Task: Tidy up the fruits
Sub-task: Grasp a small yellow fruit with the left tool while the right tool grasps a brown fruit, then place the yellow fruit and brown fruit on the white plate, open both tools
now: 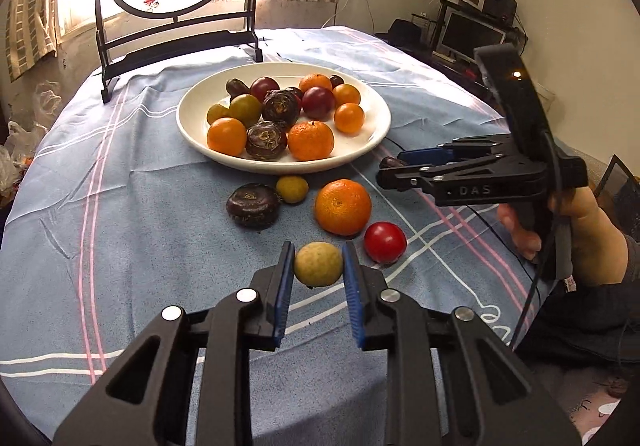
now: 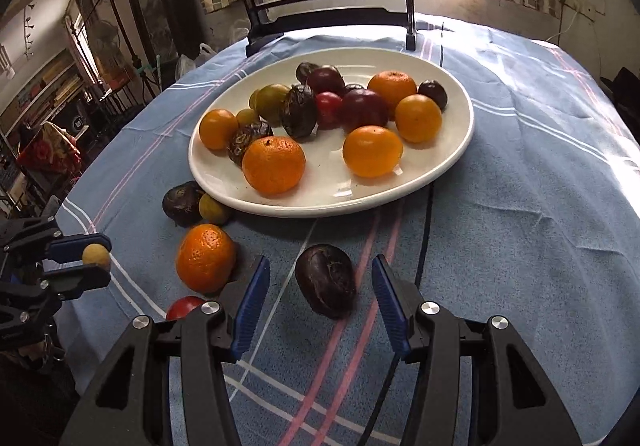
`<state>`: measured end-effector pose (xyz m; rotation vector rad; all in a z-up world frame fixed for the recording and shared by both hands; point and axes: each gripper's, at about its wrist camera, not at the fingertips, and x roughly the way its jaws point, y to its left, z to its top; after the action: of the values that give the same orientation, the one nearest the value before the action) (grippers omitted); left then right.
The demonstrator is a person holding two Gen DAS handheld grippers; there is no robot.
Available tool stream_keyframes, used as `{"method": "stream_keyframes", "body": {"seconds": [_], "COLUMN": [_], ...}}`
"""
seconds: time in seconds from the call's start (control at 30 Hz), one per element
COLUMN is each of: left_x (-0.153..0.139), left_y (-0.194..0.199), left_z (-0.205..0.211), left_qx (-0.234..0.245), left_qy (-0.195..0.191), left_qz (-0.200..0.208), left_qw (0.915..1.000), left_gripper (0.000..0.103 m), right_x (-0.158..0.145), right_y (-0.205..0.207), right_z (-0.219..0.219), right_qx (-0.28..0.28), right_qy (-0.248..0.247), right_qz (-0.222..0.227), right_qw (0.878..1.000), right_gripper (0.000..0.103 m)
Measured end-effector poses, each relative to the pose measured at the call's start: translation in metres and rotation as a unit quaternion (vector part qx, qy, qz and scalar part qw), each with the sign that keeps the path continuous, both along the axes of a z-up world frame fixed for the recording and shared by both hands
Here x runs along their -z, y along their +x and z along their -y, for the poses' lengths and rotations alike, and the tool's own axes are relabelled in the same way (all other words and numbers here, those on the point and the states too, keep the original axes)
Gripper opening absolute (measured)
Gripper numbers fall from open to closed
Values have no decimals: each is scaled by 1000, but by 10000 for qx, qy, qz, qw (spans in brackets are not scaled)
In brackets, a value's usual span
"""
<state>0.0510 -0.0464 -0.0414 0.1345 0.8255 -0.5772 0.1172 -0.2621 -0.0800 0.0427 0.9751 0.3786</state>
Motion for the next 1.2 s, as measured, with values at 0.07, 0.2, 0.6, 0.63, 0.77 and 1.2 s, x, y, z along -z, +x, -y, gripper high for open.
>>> {"method": "stream_keyframes", "body": {"seconds": [0.07,0.2,0.6,0.63,0.77,1.2], "left_x": [1,0,-32,-37,-47,-25], "left_y": [-1,0,38,48,99,181], "left_z": [-2,-9,-3,1,22,27], "left_qx": [-21,-63,-162,-142,-195,-636], "left_qy": [6,-95,-379,-400,-339,-592], "left_qz": [6,-26,241,242,333,-166], "left_qw": [10000,9999,9989,9988,9987,9961], "left_gripper": [23,23,23,23,23,59], "right_x": [-1,-7,-72,-79,-90,-71], "right_y": [0,-14,-16,-6,43,100], "right_z": [1,4,49,48,37,7], "right_qx": [84,62,261,252,292,418], "right_qy": [4,63,856,876,847,810], "right_qz": [47,220,810,844,902,965], "right_qw": [10000,9997,9927,9923,9919,9912], "right_gripper": [30,30,30,30,30,47]}}
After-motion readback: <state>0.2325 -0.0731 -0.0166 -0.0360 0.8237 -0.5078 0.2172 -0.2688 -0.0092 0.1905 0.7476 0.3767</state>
